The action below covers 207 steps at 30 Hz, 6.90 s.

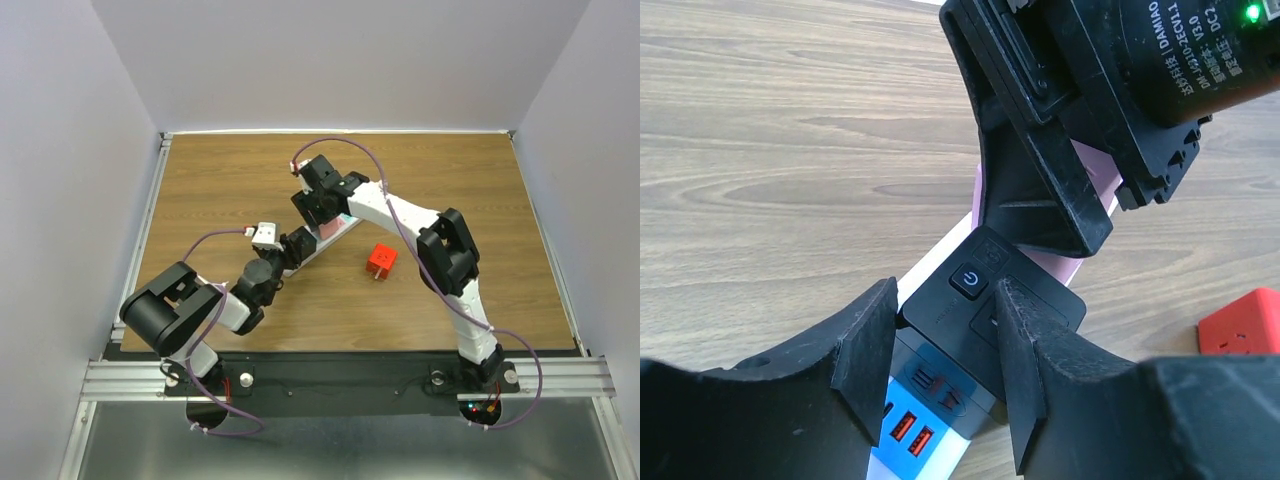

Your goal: Insert the plug

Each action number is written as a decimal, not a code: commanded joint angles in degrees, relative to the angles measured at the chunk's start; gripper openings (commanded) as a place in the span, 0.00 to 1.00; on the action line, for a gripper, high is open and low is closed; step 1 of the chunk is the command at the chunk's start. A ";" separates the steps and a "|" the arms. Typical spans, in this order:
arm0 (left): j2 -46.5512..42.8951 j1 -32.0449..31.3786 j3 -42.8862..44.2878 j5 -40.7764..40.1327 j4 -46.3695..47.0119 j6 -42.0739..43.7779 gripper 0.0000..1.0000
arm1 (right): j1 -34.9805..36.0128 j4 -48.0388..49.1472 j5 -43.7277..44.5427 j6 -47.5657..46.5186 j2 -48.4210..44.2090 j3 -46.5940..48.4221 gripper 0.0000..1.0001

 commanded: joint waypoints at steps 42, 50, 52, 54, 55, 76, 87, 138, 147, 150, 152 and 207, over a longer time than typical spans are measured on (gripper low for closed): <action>1.89 -0.27 0.08 6.90 -5.84 2.62 0.43 | 6.14 24.52 21.78 21.84 -27.18 -51.52 0.00; 1.89 -0.27 0.08 7.08 -5.93 2.71 0.42 | 8.17 25.58 26.52 25.79 -26.83 -55.21 0.00; 1.98 -0.27 0.08 7.17 -5.93 2.62 0.42 | 8.52 26.01 27.14 26.32 -26.39 -56.18 0.00; 1.98 -0.18 0.08 7.34 -5.93 2.71 0.41 | 8.69 26.46 27.49 27.11 -25.51 -56.88 0.00; 1.89 -0.27 0.08 7.34 -5.93 2.71 0.41 | 9.04 26.63 27.76 27.47 -25.16 -56.97 0.00; 1.80 0.00 -0.19 8.05 -5.49 2.71 0.40 | 15.19 28.39 32.14 38.09 -20.14 -62.94 0.00; 1.71 0.35 -0.10 8.31 -5.49 2.45 0.39 | 19.15 28.04 38.74 45.31 -22.79 -66.73 0.00; 2.15 1.40 1.40 9.28 -8.48 1.66 0.35 | 26.45 22.41 55.62 51.20 -31.21 -59.52 0.86; 1.71 1.31 1.31 8.49 -8.48 1.74 0.34 | 29.08 25.92 52.64 48.21 -40.52 -63.56 0.98; 1.63 1.31 1.40 8.31 -8.65 1.66 0.34 | 30.93 26.72 51.93 47.86 -45.10 -64.97 1.00; 1.27 1.31 1.13 8.05 -8.57 1.57 0.34 | 32.16 26.81 51.23 49.52 -48.26 -67.16 1.00; 9.00 -45.18 18.88 -16.21 -17.53 -8.01 0.93 | 27.33 2.81 79.26 64.38 -47.65 -60.84 1.00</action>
